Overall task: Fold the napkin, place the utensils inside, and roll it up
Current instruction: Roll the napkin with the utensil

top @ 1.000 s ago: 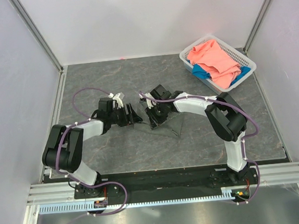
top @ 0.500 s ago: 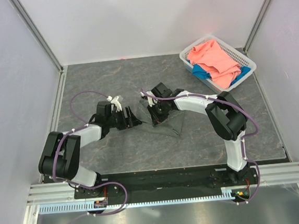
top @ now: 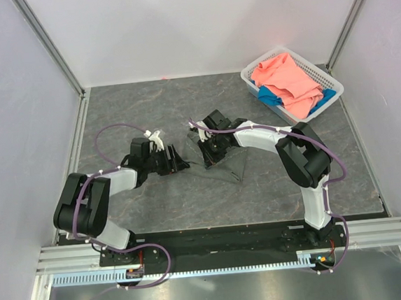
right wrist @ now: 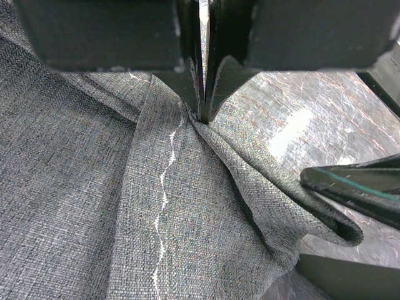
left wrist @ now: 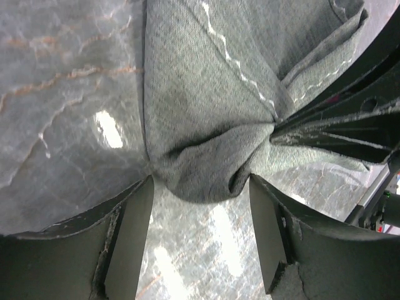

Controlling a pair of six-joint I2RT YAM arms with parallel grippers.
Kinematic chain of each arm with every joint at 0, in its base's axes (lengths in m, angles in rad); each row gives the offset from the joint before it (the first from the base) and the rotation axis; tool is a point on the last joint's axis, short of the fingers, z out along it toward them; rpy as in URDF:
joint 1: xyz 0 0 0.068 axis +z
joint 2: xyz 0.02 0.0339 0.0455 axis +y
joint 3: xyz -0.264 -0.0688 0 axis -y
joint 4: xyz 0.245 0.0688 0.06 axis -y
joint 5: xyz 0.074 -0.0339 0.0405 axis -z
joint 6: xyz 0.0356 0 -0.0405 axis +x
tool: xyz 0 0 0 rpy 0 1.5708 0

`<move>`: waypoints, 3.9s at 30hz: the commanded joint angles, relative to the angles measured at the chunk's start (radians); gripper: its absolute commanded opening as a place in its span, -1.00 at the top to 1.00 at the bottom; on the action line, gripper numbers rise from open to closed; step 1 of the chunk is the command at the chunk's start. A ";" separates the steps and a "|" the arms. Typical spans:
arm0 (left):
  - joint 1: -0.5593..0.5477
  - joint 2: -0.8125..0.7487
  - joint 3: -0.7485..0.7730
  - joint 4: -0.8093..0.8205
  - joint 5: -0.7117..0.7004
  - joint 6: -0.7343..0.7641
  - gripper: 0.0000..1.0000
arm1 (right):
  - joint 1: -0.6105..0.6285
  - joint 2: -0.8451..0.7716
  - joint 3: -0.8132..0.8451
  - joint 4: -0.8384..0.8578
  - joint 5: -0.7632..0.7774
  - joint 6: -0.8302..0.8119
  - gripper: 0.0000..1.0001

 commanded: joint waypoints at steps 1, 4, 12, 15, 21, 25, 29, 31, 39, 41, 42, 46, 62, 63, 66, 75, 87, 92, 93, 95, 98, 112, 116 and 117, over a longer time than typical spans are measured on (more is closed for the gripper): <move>0.003 0.036 0.055 0.081 -0.010 0.030 -0.37 | -0.006 0.016 0.033 0.003 -0.002 -0.012 0.87; 0.003 0.068 0.078 0.087 -0.002 0.042 -0.36 | -0.007 0.013 0.038 -0.002 -0.009 -0.015 0.87; 0.003 0.119 0.099 0.104 0.019 0.068 -0.20 | -0.006 0.000 0.047 -0.020 -0.031 -0.021 0.83; -0.002 0.134 0.095 0.118 0.029 0.066 -0.09 | -0.006 -0.009 0.047 -0.022 -0.029 -0.020 0.78; -0.010 0.169 0.105 0.123 0.030 0.059 0.26 | -0.006 -0.090 0.056 -0.048 -0.016 -0.033 0.18; -0.010 0.197 0.139 0.078 0.038 0.060 0.64 | 0.006 -0.164 0.026 -0.097 0.030 -0.067 -0.09; -0.013 0.226 0.176 0.022 0.044 0.063 0.76 | 0.013 -0.242 -0.031 -0.158 0.063 -0.072 -0.03; -0.014 0.228 0.187 0.002 0.044 0.063 0.84 | 0.013 -0.257 -0.071 -0.183 0.075 -0.052 0.05; -0.017 0.217 0.225 -0.084 0.027 0.086 0.96 | 0.010 -0.337 -0.194 -0.210 0.093 0.014 0.23; -0.019 0.215 0.231 -0.098 0.018 0.088 0.96 | 0.002 -0.337 -0.211 -0.212 0.107 0.023 0.27; -0.017 0.211 0.233 -0.110 0.015 0.089 0.96 | -0.012 -0.336 -0.215 -0.213 0.115 0.025 0.28; -0.017 0.203 0.236 -0.133 0.001 0.097 0.96 | -0.047 -0.329 -0.226 -0.215 0.130 0.017 0.33; -0.025 0.205 0.257 -0.179 -0.004 0.105 0.96 | -0.127 -0.237 -0.295 -0.171 0.176 -0.030 0.38; -0.027 0.203 0.259 -0.181 -0.004 0.105 0.96 | -0.129 -0.227 -0.295 -0.168 0.173 -0.032 0.38; -0.028 0.200 0.262 -0.189 0.000 0.103 0.96 | -0.129 -0.207 -0.295 -0.148 0.152 -0.036 0.38; -0.031 0.203 0.319 -0.326 0.006 0.071 0.96 | -0.109 -0.329 -0.214 -0.245 0.164 -0.044 0.08; -0.031 0.222 0.385 -0.472 0.044 0.039 0.96 | 0.171 -0.291 -0.149 0.056 0.460 -0.242 -0.43; -0.031 0.232 0.395 -0.488 0.058 0.037 0.96 | 0.189 -0.222 -0.137 0.150 0.380 -0.329 -0.45; -0.031 0.232 0.397 -0.489 0.059 0.037 0.96 | 0.192 -0.211 -0.134 0.152 0.354 -0.351 -0.46; -0.031 0.235 0.400 -0.495 0.064 0.039 0.96 | 0.192 -0.185 -0.131 0.152 0.319 -0.369 -0.46; -0.031 0.235 0.400 -0.502 0.064 0.040 0.96 | 0.191 -0.171 -0.140 0.165 0.293 -0.395 -0.46; -0.031 0.235 0.403 -0.503 0.085 0.043 0.96 | 0.160 -0.063 -0.116 0.119 0.196 -0.395 -0.18; -0.031 0.226 0.402 -0.496 0.084 0.039 0.96 | 0.145 -0.043 -0.116 0.098 0.185 -0.383 0.08; -0.031 0.222 0.400 -0.491 0.084 0.037 0.95 | 0.145 -0.035 -0.116 0.093 0.181 -0.380 0.17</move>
